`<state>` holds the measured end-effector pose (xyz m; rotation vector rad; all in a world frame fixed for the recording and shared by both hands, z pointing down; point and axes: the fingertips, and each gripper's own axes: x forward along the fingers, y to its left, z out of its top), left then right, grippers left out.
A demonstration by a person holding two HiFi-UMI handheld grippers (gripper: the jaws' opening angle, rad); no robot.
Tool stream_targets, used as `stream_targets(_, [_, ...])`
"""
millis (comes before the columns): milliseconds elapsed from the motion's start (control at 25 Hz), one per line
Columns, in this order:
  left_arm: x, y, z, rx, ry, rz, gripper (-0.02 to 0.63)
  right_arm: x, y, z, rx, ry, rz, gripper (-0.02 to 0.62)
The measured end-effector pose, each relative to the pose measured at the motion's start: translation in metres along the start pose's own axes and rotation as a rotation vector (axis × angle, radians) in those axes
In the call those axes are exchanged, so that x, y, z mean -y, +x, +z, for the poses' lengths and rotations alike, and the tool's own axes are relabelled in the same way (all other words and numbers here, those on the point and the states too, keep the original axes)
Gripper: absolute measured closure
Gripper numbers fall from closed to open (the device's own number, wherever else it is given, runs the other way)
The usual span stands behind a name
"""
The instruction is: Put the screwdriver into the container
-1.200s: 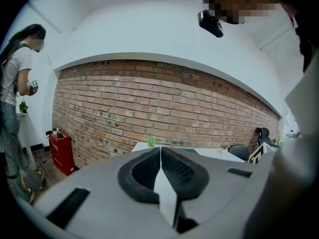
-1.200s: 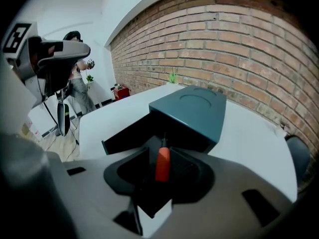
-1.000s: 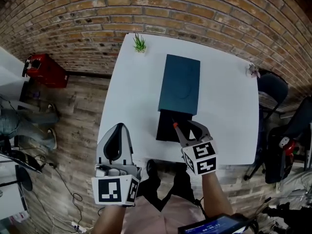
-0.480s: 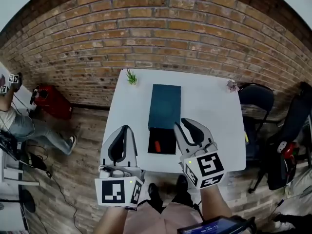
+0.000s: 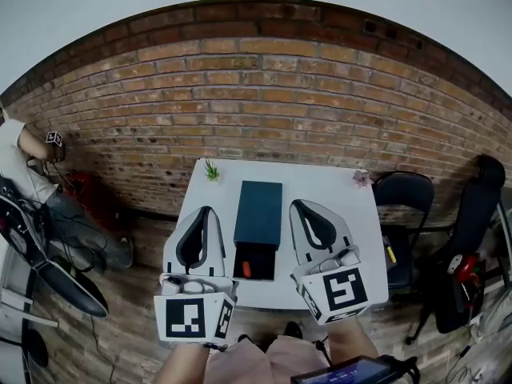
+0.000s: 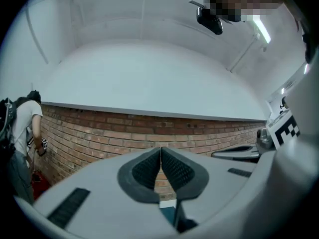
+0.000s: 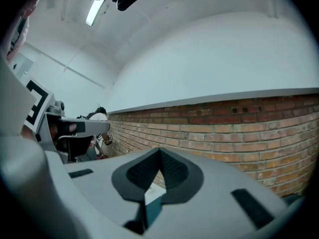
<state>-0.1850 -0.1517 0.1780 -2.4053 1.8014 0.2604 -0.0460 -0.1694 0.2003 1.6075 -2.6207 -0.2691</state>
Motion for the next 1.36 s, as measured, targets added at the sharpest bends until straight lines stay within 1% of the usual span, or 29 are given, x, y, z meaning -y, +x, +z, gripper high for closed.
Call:
stream_targets(120, [0.007, 0.0, 0.01, 0.024, 0.003, 0.003, 0.592, 0.004, -0.005, 0.009, 0.016, -0.016, 0.004, 0.595])
stream_targets(240, [0.012, 0.002, 0.01, 0.029, 0.002, 0.002, 0.592, 0.006, -0.007, 0.01, 0.017, -0.027, 0.008, 0.595])
stream_targets(720, [0.023, 0.009, -0.002, 0.006, -0.006, 0.005, 0.592, 0.014, -0.007, -0.002, 0.0, -0.029, 0.021, 0.598])
stream_targets(1360, [0.03, 0.011, -0.004, -0.008, 0.004, 0.006, 0.592, 0.02, -0.008, -0.004, -0.009, -0.026, 0.021, 0.597])
